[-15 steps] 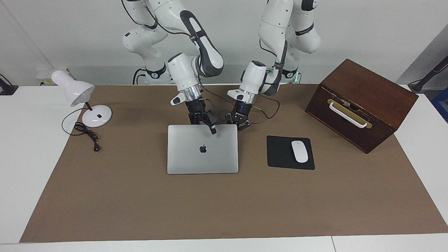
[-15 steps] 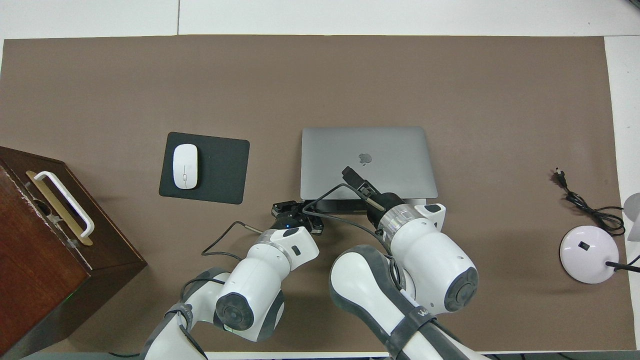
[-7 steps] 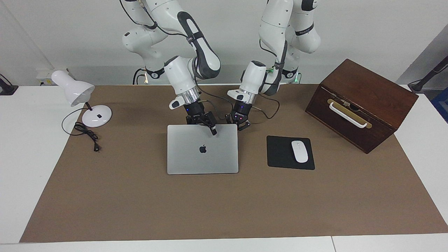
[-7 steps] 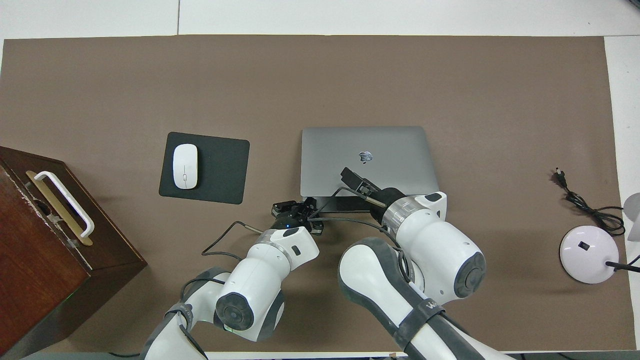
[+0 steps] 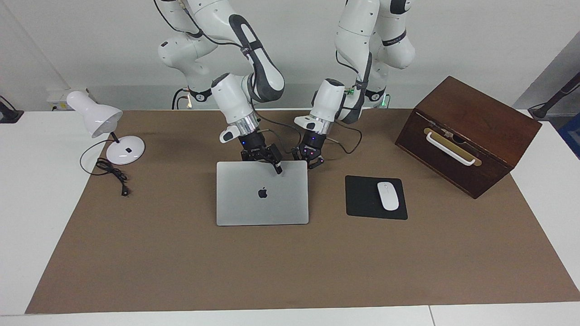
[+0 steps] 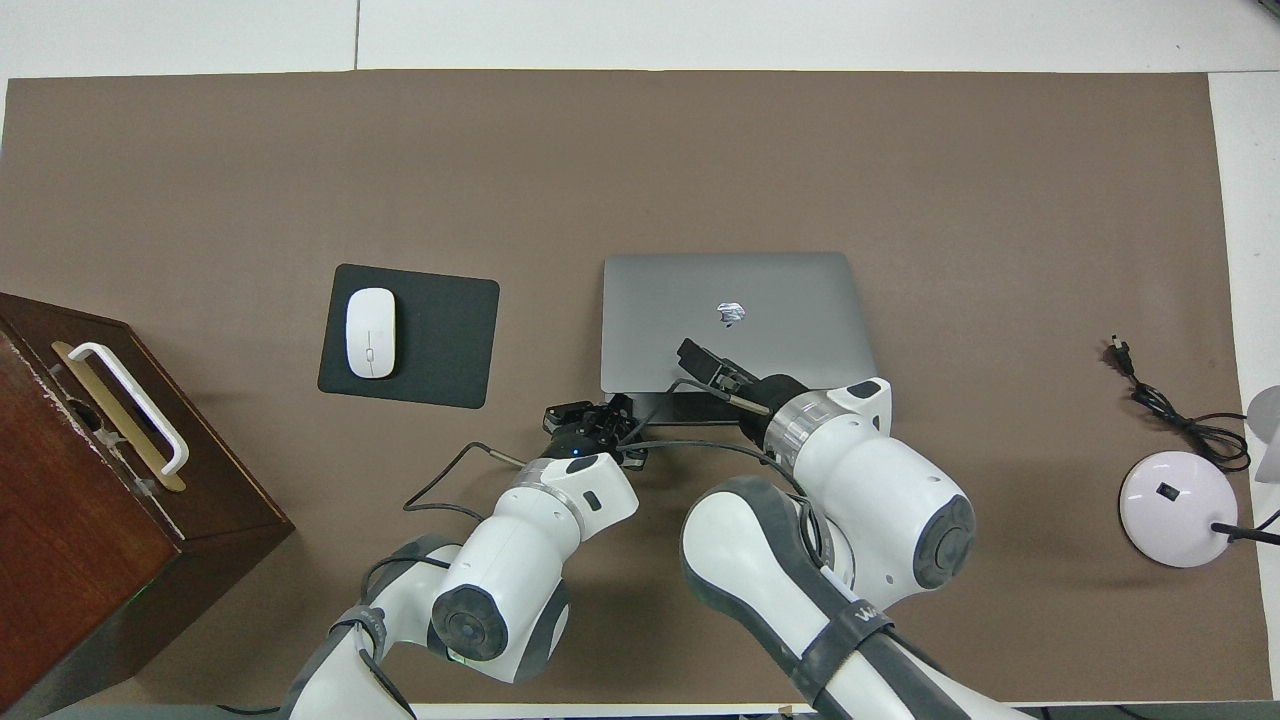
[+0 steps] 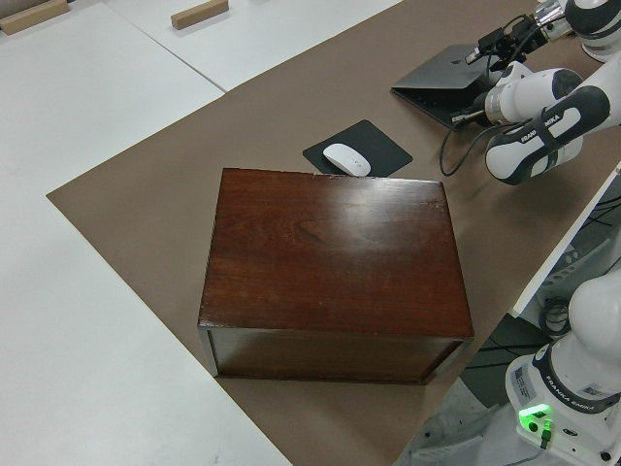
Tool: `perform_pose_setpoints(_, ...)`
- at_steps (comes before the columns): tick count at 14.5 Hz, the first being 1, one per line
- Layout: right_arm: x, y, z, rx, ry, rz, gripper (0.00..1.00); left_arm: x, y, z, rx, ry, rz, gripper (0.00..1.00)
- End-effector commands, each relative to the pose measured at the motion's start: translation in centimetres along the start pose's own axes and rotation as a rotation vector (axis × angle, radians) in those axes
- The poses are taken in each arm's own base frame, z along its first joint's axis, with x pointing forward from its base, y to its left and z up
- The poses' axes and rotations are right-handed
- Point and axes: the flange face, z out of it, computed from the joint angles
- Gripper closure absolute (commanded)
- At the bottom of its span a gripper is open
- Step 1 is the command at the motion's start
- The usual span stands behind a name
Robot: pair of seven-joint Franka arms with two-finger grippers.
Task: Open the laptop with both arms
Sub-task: 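Lift the laptop lid edge with the left and right grippers, then push the lid upward and back with the right gripper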
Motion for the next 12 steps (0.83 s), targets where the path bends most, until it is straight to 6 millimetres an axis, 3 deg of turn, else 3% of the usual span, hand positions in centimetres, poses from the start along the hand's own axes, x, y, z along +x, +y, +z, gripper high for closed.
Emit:
perform_pose_setpoints(1, 2.1, 0.3, 0.0, 0.0, 0.005, -0.019, 0.0, -0.5, -0.2, 1.1, 0.018, -0.002, 0.005, 1.0)
perform_pose_setpoints(4, 3.4, 0.7, -0.2, 0.004, -0.013, -0.005, 0.0, -0.5, -0.2, 1.1, 0.018, -0.001, 0.007, 1.0)
perform_pose_setpoints(7, 6.8, 1.3, -1.4, 0.005, -0.083, -0.028, 0.0, -0.5, -0.2, 1.1, 0.018, -0.001, 0.007, 1.0)
perform_pose_setpoints(12, 8.6, -1.2, -2.9, -0.09, -0.158, -0.054, 0.0, -0.4, -0.3, 1.2, 0.019, -0.001, 0.005, 1.0)
